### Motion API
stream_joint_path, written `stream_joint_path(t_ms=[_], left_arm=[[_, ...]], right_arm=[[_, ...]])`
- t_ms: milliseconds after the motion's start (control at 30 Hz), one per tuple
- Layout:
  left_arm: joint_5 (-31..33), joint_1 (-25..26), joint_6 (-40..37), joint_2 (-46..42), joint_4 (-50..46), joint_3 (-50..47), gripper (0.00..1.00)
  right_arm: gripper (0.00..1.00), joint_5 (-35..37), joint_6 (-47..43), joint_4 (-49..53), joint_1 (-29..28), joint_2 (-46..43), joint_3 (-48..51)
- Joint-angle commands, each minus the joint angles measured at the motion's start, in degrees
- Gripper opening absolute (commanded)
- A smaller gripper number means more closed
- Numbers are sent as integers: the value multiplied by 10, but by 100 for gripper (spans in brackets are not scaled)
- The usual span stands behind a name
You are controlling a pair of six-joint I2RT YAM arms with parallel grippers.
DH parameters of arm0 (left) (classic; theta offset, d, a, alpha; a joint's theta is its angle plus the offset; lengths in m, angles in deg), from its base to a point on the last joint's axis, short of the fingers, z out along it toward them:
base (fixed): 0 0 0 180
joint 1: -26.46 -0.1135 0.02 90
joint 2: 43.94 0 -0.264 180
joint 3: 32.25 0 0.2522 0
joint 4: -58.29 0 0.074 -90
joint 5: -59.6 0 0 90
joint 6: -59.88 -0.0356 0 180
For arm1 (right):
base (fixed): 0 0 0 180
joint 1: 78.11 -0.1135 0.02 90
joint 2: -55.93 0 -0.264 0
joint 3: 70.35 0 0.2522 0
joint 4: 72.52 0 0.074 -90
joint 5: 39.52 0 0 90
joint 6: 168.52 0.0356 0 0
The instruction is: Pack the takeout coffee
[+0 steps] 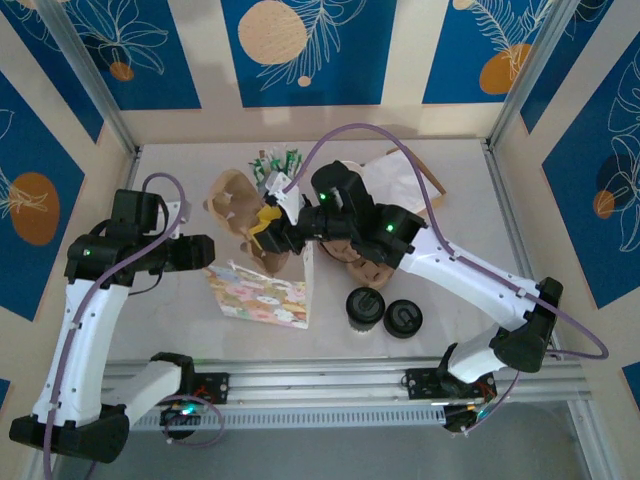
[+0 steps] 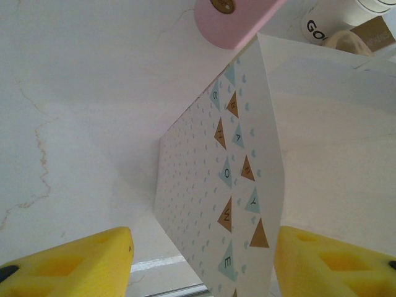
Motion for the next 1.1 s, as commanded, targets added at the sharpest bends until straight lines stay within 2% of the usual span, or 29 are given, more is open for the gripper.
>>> stream_joint_path(t_ms=[0, 900, 1067], left_arm=[[11, 3, 4, -3, 12, -10, 61], [55, 3, 42, -32, 62, -43, 62], [84, 3, 57, -40, 64, -45, 62]], right_arm=[[39, -16, -12, -8, 2, -9, 13], [37, 36, -72, 122, 0, -3, -9], [37, 49, -81, 153, -9, 8, -26]])
